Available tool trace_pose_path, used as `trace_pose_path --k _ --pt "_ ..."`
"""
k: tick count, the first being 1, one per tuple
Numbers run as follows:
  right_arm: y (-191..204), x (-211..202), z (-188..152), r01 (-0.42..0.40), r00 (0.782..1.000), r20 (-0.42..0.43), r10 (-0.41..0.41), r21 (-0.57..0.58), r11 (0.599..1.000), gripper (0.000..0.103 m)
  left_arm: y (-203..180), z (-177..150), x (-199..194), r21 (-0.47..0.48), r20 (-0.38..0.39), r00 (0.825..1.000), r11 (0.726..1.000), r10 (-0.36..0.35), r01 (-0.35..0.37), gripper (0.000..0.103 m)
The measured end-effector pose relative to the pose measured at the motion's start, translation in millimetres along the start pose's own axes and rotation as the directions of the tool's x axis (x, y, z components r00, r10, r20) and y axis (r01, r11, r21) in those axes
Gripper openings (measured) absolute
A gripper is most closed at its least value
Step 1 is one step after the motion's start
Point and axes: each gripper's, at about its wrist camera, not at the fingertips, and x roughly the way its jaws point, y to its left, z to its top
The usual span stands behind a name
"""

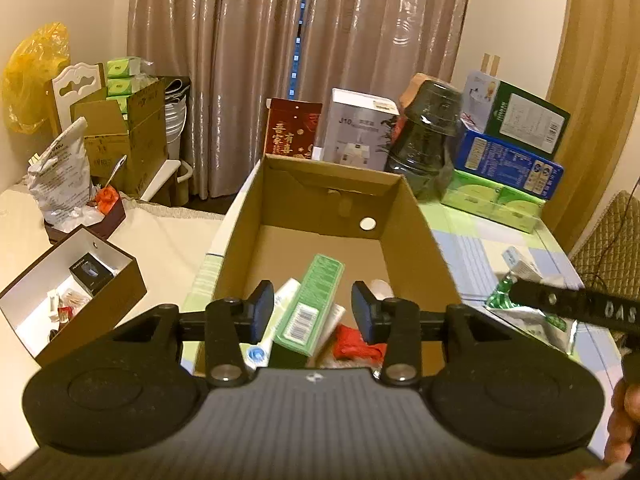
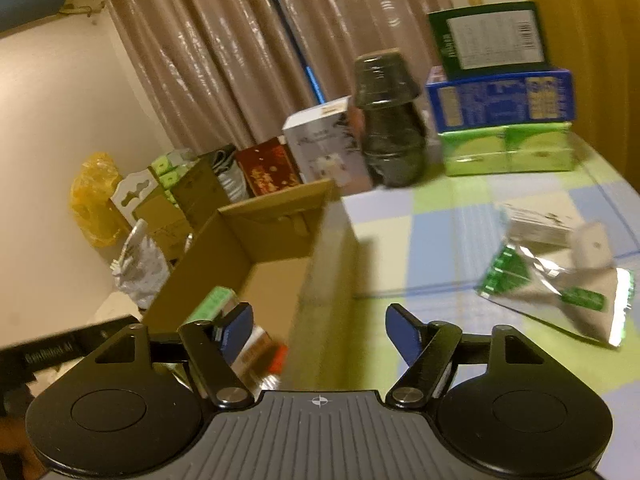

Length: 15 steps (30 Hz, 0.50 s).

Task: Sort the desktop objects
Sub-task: 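Withdraw both grippers from the cardboard box back over the table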

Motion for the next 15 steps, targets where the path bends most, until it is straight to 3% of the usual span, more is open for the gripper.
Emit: trace_pose_path --k 3,15 --pt "-13 -22 -10 0.020 1.000 -0.001 -0.020 0.019 1.000 0.077 -10 -7 -14 -0.007 -0.002 1.000 1.000 -0.007 0.007 0.043" --pt "-51 -89 -24 0.101 0.995 0.009 -0.101 -0.020 0.995 0.096 -73 -33 -55 0.032 -0.014 1.000 0.999 -0.027 0.027 0.080"
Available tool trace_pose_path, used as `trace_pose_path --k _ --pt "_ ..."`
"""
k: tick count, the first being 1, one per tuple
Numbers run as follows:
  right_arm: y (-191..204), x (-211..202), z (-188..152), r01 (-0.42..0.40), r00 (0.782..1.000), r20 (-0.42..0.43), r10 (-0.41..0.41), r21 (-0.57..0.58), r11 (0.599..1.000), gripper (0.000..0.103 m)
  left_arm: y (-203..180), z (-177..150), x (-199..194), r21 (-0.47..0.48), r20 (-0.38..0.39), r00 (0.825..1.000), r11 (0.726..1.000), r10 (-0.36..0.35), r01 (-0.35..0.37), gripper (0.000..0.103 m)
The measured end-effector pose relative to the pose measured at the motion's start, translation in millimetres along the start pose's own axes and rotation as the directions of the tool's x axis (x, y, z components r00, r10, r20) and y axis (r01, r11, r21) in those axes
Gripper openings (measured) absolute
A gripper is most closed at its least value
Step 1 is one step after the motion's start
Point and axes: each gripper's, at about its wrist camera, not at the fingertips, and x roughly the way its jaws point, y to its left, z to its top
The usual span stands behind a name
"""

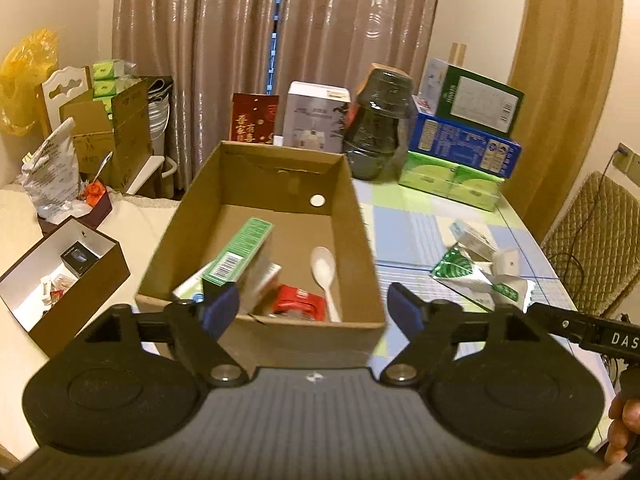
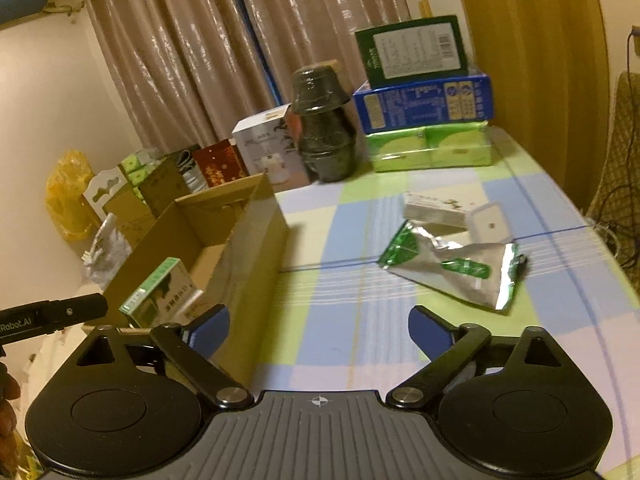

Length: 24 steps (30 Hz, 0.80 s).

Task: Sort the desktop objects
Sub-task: 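Withdraw both grippers from the cardboard box back over the table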

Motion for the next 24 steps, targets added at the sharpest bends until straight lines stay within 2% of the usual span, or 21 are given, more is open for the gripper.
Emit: trace_pose_path --k 5,11,24 --pt "-13 -21 -3 0.031 0.999 0.018 -0.031 -0.023 0.999 0.101 -28 -7 -7 0.029 -0.004 1.000 0.999 -0.027 0.027 0.089" --pt "-32 -37 -9 0.076 0.997 0.028 -0.075 -0.037 0.996 0.101 -58 -13 -12 0.066 -0.007 0.998 0.996 -0.054 0.055 0.101" --pt "-93 -61 -21 0.197 0.980 0.017 -0.198 0.016 0.980 0.101 -111 -32 6 0.103 -0.065 0.988 0.984 -0.141 0.147 0.102"
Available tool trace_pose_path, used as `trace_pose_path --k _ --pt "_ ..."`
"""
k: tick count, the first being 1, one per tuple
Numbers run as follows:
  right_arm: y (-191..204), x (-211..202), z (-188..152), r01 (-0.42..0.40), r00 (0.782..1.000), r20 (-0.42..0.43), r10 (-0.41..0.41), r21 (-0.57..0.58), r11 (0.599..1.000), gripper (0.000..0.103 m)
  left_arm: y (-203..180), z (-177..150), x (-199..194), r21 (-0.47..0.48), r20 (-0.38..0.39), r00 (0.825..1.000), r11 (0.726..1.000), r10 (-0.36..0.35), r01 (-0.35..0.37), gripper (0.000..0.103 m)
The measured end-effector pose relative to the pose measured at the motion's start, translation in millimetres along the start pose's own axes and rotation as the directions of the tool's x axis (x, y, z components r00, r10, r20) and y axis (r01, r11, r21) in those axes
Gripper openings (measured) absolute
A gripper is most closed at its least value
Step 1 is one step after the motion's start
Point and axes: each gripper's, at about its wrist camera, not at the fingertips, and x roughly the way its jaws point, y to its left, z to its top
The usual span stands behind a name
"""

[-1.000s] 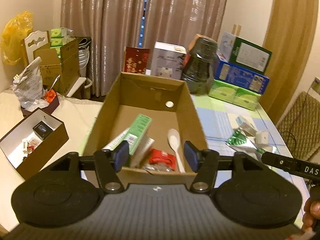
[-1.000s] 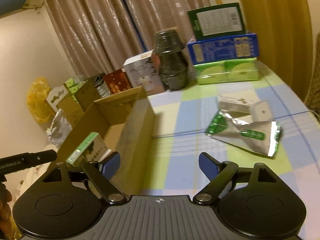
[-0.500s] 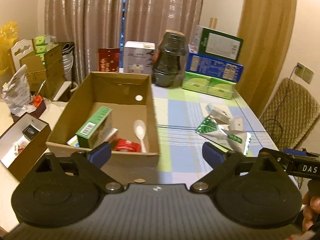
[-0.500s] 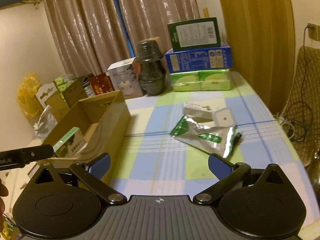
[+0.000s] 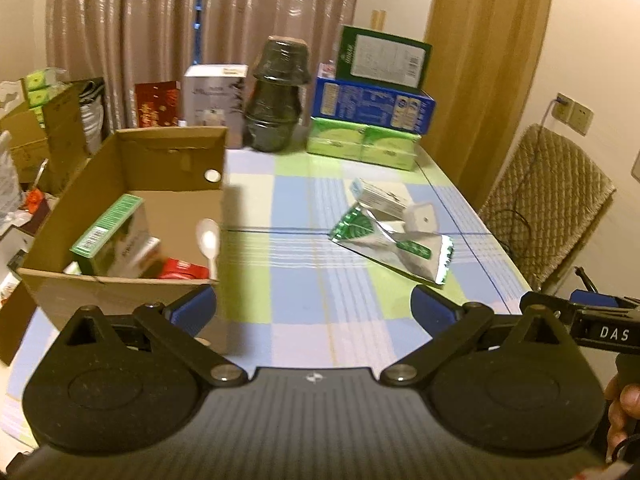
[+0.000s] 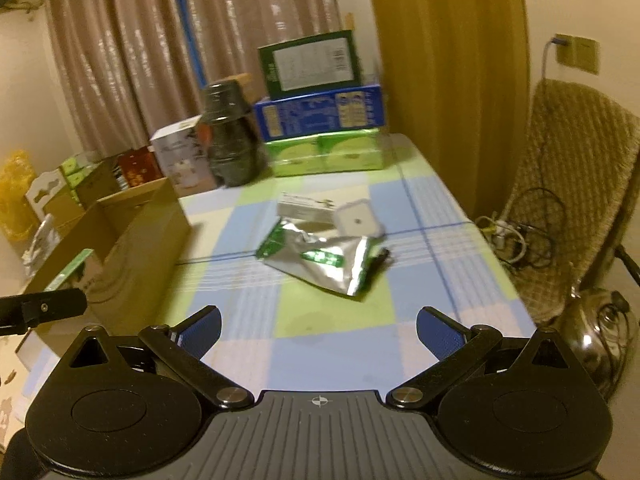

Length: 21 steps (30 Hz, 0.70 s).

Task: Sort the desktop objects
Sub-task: 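Withdraw both grippers from the cardboard box back over the table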

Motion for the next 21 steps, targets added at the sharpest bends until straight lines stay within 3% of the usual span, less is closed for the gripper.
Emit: trace_pose_path --k 21 --pt "-24 -19 0 0.041 0.999 0.024 -0.041 0.014 0.999 0.101 -35 -1 16 0.026 -0.033 0.996 0.996 -0.079 0.080 0.102"
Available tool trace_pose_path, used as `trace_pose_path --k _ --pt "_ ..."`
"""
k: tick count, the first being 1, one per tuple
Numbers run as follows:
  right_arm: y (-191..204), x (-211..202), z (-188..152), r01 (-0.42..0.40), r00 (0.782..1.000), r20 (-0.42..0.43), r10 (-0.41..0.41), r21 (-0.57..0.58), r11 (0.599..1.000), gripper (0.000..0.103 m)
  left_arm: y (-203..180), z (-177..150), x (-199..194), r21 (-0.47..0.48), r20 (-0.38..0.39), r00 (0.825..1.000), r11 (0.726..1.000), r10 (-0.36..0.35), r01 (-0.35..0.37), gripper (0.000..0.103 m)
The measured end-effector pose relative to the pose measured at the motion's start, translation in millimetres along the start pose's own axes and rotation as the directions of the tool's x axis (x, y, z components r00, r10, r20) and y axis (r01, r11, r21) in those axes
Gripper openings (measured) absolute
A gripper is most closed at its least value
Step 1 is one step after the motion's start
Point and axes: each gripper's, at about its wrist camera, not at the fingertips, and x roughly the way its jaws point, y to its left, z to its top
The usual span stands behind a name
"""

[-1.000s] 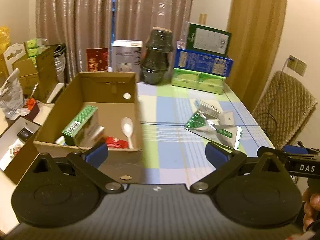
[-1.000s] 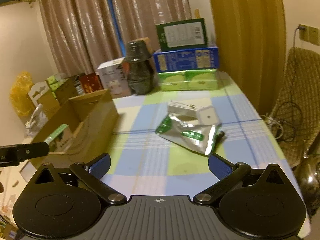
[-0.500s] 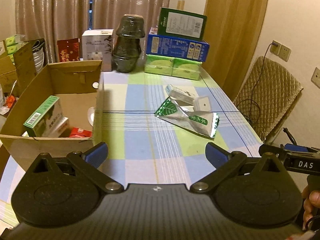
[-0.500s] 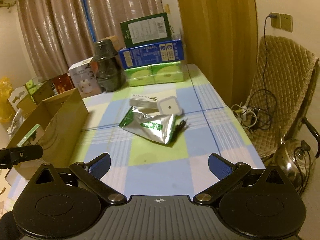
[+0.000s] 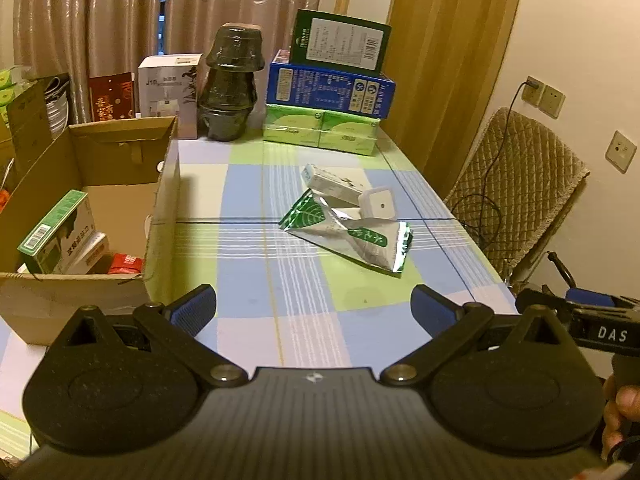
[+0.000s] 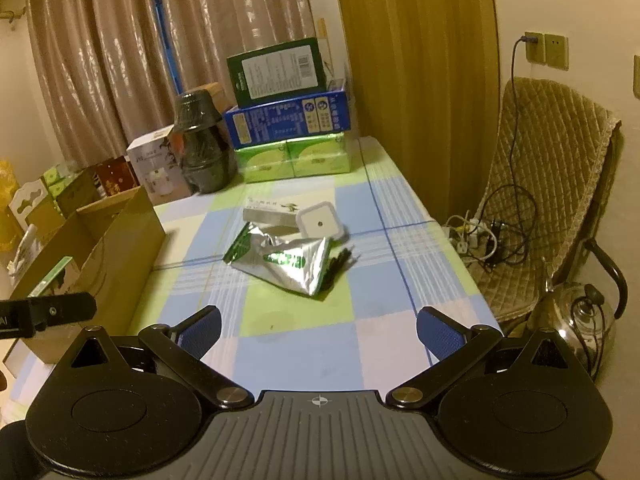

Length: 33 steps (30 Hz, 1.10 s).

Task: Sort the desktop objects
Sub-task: 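Withdraw both grippers from the cardboard box back over the table, then reach the left gripper to the foil bag while the right gripper reaches the black cable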

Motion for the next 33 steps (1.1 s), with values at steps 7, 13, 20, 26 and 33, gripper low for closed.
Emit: trace_pose_path --k 7,13,20,26,33 --pt "-11 22 6 0.011 1.000 -0.003 -0.011 -0.009 1.000 0.101 -6 6 19 0.006 -0.024 1.000 1.000 -0.008 0.008 0.102" --pt "-24 60 15 -0.001 1.000 -0.021 0.000 -0.024 1.000 0.101 -11 16 56 0.015 -0.050 0.999 1.000 -0.009 0.010 0.102" --pt "-35 122 27 -0.027 0.999 -0.045 0.022 -0.110 0.994 0.101 -11 29 114 0.007 -0.071 0.997 1.000 0.003 -0.003 0.102" --pt "-42 171 36 -0.073 0.995 -0.075 0.061 -0.164 0.984 0.085 -8 38 158 0.021 -0.080 0.997 1.000 -0.008 0.010 0.102" --pt "-47 213 38 -0.177 0.975 -0.156 0.160 -0.103 0.979 0.063 -3 39 208 0.014 -0.063 0.998 0.999 -0.031 0.032 0.102"
